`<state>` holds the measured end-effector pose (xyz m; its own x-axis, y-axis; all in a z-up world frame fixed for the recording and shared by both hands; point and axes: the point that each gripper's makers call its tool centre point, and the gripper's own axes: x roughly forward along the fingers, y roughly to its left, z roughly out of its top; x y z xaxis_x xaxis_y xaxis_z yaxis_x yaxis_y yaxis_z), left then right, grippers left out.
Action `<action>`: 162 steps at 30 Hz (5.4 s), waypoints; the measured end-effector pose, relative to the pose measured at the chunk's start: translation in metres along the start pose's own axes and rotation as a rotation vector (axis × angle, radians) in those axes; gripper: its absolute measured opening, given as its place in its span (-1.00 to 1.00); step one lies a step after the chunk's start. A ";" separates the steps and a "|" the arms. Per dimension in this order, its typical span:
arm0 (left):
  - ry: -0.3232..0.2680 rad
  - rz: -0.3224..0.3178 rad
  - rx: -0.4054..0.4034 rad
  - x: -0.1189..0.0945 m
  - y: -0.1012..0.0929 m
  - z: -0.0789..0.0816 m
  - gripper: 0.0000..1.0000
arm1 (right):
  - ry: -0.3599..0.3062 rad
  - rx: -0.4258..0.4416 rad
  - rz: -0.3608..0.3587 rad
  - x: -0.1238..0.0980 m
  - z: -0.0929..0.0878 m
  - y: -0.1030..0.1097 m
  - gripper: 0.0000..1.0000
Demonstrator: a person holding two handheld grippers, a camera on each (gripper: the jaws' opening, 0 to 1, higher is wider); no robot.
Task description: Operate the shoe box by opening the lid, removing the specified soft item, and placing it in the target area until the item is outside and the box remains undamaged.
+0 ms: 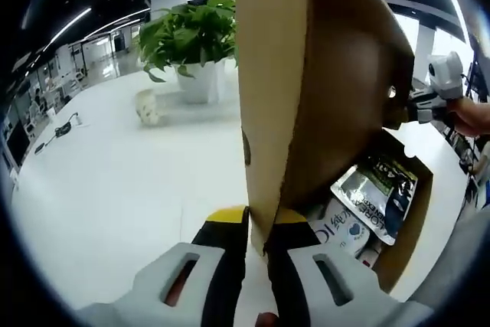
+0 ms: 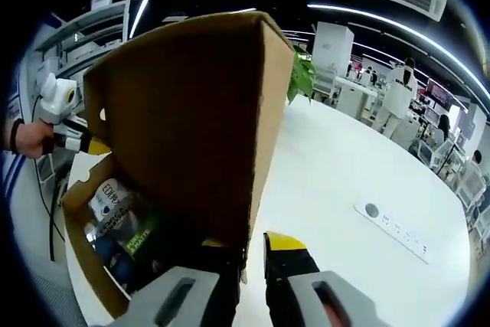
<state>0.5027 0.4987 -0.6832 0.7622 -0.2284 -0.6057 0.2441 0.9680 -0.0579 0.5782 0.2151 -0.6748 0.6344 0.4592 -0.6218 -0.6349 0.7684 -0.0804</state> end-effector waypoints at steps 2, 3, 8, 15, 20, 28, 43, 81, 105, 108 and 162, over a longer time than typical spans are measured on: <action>0.002 -0.001 0.000 0.000 0.000 0.000 -0.85 | 0.002 -0.003 0.002 0.001 0.000 0.001 -0.91; 0.002 -0.002 -0.001 0.000 0.000 0.000 -0.85 | 0.002 -0.004 0.002 0.002 0.000 0.001 -0.91; 0.005 -0.006 -0.014 0.001 0.000 0.000 -0.85 | -0.001 0.004 0.000 0.004 0.002 0.000 -0.95; 0.010 -0.006 -0.027 0.002 0.002 0.000 -0.85 | -0.007 0.012 0.000 0.007 0.009 0.000 -1.00; 0.013 -0.017 -0.036 0.003 0.002 0.000 -0.85 | -0.010 0.028 0.017 0.004 0.009 0.004 -1.00; 0.019 -0.021 -0.021 0.003 0.002 0.001 -0.84 | 0.009 0.037 0.027 0.004 0.010 0.006 -1.00; -0.010 0.019 -0.053 -0.002 0.008 0.011 -0.89 | 0.063 0.047 0.051 0.012 0.012 0.000 -1.00; 0.018 0.106 -0.089 0.016 0.021 0.020 -0.90 | 0.097 0.087 0.004 0.034 0.014 -0.010 -1.00; 0.038 0.129 -0.058 0.029 0.026 0.022 -0.85 | 0.130 0.114 -0.006 0.051 0.007 -0.015 -0.98; 0.040 0.129 -0.054 0.029 0.026 0.023 -0.84 | 0.135 0.115 -0.007 0.052 0.007 -0.015 -0.98; -0.045 0.107 -0.073 -0.020 0.019 0.037 -0.44 | 0.032 0.148 -0.041 -0.016 0.005 -0.024 -0.51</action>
<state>0.5145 0.5180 -0.6433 0.8082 -0.1267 -0.5752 0.1170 0.9917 -0.0541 0.5854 0.1917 -0.6594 0.6424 0.4134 -0.6453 -0.5356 0.8444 0.0078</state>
